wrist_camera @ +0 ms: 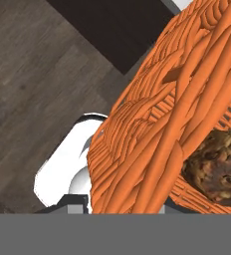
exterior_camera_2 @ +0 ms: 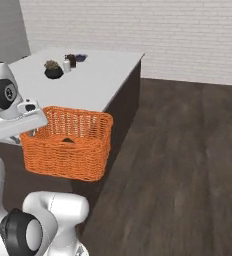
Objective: Open the cabinet, pick up the bread from the cabinet and place it in the basket. Then move the basket to the dining counter.
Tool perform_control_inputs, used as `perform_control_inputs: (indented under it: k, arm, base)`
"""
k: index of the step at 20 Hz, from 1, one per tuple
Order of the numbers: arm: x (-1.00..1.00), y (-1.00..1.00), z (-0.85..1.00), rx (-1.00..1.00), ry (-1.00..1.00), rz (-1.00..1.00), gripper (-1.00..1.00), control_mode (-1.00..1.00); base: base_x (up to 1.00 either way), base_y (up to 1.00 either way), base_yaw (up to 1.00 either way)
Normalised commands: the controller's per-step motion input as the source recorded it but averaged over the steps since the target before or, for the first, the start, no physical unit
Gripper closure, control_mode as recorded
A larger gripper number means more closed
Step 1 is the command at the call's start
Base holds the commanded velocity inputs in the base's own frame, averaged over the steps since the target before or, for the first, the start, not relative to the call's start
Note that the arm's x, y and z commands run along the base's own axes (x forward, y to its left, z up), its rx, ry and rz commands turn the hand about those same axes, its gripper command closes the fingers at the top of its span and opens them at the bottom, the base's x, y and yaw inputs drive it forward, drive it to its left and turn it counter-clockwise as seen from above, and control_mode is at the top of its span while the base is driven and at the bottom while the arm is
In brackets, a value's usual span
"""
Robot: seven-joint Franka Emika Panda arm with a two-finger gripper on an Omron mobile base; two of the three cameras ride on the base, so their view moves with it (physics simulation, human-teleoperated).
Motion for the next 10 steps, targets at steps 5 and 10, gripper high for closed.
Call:
perform_control_inputs:
  k: [5,10]
  arm:
    - [0.00,0.00,0.00,0.00,0.00,0.00,1.00,1.00]
    - [0.00,0.00,0.00,0.00,0.00,0.00,1.00,1.00]
  base:
    - [0.00,1.00,-0.26]
    - [0.00,1.00,-0.26]
